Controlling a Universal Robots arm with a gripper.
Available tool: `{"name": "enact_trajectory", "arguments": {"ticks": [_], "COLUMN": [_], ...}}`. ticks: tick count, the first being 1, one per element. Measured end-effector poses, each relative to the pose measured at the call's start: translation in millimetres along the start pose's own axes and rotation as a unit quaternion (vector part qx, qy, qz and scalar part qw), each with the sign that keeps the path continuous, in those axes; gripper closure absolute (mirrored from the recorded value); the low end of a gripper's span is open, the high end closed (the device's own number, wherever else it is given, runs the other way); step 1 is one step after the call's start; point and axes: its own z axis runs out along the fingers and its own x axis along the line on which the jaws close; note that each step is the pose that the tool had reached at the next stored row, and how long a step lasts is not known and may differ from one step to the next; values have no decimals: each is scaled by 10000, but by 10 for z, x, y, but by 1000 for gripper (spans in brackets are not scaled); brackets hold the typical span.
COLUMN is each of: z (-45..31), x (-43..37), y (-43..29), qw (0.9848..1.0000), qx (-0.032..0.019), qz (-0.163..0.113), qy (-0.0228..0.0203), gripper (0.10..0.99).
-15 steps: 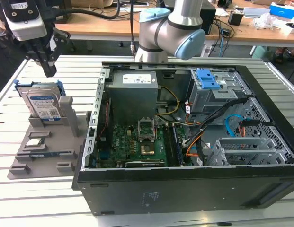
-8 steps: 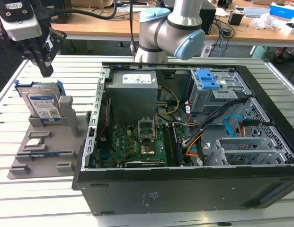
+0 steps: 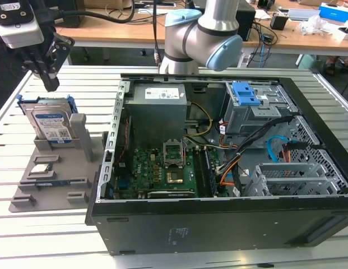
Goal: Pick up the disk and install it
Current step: 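Reach for the disk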
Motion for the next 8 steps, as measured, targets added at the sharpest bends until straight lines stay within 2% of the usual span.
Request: {"name": "enact_trajectory", "arguments": {"ticks": [8], "z": [-1], "x": [99], "y": [-7], "qw": [10000], "qx": [0], "qz": [0], "qy": [0], "gripper": [980]}}
